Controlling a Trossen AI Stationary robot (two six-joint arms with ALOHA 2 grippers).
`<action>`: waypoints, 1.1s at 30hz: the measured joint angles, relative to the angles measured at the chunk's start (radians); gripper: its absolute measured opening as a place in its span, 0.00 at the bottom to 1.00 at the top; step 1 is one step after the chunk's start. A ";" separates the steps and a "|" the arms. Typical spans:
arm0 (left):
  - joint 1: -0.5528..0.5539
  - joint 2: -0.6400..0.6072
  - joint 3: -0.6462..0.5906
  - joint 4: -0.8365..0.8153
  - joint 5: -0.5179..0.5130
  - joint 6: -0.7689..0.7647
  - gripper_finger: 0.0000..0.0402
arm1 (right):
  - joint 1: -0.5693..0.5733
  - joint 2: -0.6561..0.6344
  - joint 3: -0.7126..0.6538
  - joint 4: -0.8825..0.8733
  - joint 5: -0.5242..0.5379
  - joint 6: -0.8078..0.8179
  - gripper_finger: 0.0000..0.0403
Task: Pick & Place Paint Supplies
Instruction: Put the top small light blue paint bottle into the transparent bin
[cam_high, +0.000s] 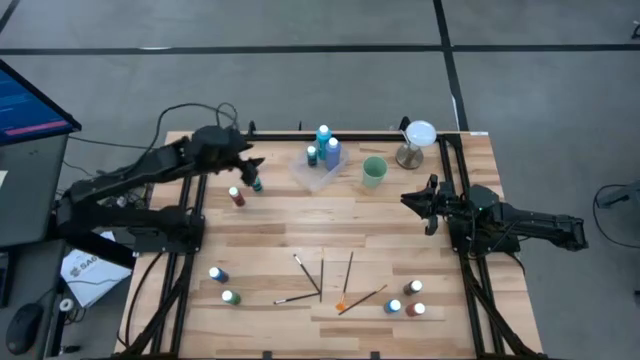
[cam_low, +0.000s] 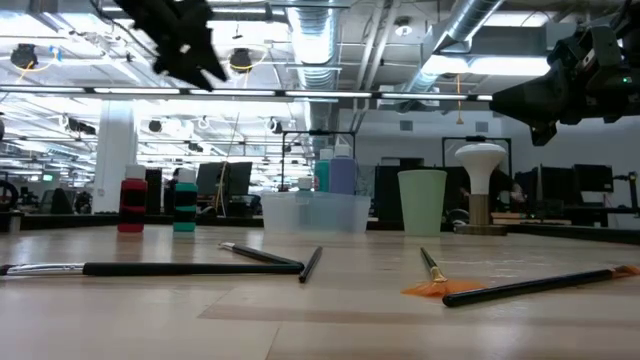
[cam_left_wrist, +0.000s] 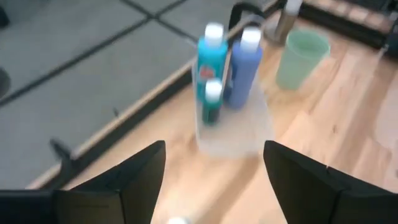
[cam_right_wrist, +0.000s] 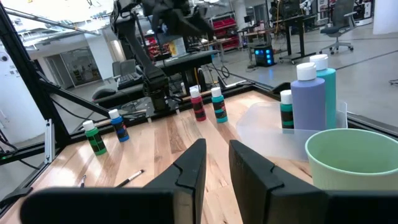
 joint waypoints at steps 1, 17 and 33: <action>-0.001 -0.014 0.000 -0.044 0.001 -0.011 0.67 | 0.000 0.000 0.000 0.000 0.000 0.000 0.16; 0.083 0.211 -0.026 -0.184 0.118 0.073 0.67 | 0.000 0.000 0.000 0.000 0.000 0.000 0.16; 0.167 0.238 -0.154 -0.059 0.142 0.144 0.67 | 0.000 0.000 0.000 0.000 0.000 0.000 0.16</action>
